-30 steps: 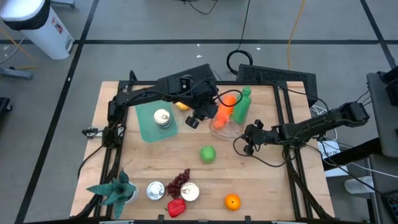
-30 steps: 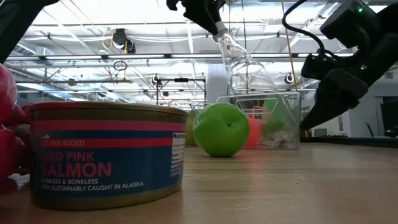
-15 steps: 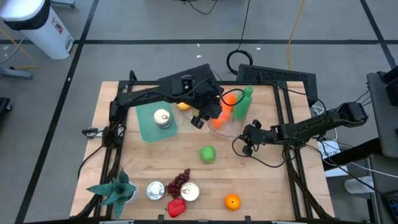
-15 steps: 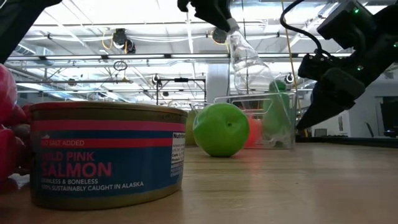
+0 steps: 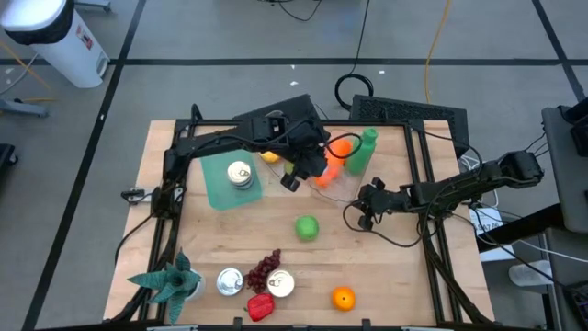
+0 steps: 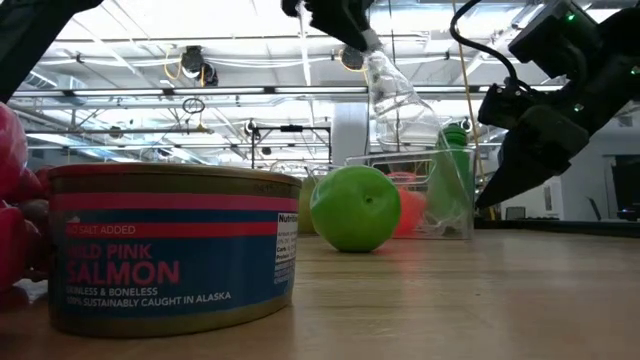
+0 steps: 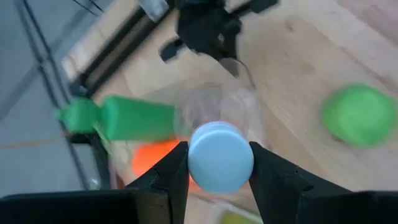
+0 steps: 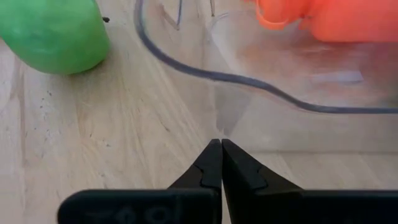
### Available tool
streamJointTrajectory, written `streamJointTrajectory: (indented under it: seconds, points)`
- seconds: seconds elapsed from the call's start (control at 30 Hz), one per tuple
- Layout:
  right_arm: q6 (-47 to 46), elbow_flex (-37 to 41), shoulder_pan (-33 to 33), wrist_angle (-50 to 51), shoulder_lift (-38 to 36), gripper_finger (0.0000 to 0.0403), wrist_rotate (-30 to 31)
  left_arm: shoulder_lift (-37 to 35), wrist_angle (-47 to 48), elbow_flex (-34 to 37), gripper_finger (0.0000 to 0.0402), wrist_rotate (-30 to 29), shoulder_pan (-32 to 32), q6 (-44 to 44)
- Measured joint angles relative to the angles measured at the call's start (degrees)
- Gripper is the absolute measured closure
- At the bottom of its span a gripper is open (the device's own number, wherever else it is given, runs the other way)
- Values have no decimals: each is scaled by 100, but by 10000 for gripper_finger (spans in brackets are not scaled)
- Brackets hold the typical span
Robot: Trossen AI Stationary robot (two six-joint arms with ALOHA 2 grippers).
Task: Pick & Place Food Item
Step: Put the transparent bottle into the right transparent bin upright
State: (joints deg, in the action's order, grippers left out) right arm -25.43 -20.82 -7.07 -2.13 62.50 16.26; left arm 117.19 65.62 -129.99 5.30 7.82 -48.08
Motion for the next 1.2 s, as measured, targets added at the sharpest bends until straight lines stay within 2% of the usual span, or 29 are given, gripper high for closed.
streamJointTrajectory:
  seconds: [0.17,0.37,0.93,1.2]
  points:
    - [0,0,0,0,0,403,-10,-4,575,-495,254,-67,17,62]
    - [-15,-2,-1,-44,-2,403,-9,-68,813,-493,254,-120,107,40]
    - [-44,0,0,-113,-2,403,-6,-79,423,-495,252,103,216,156]
    - [-46,0,-1,-114,-2,403,-8,1,445,-500,215,127,214,219]
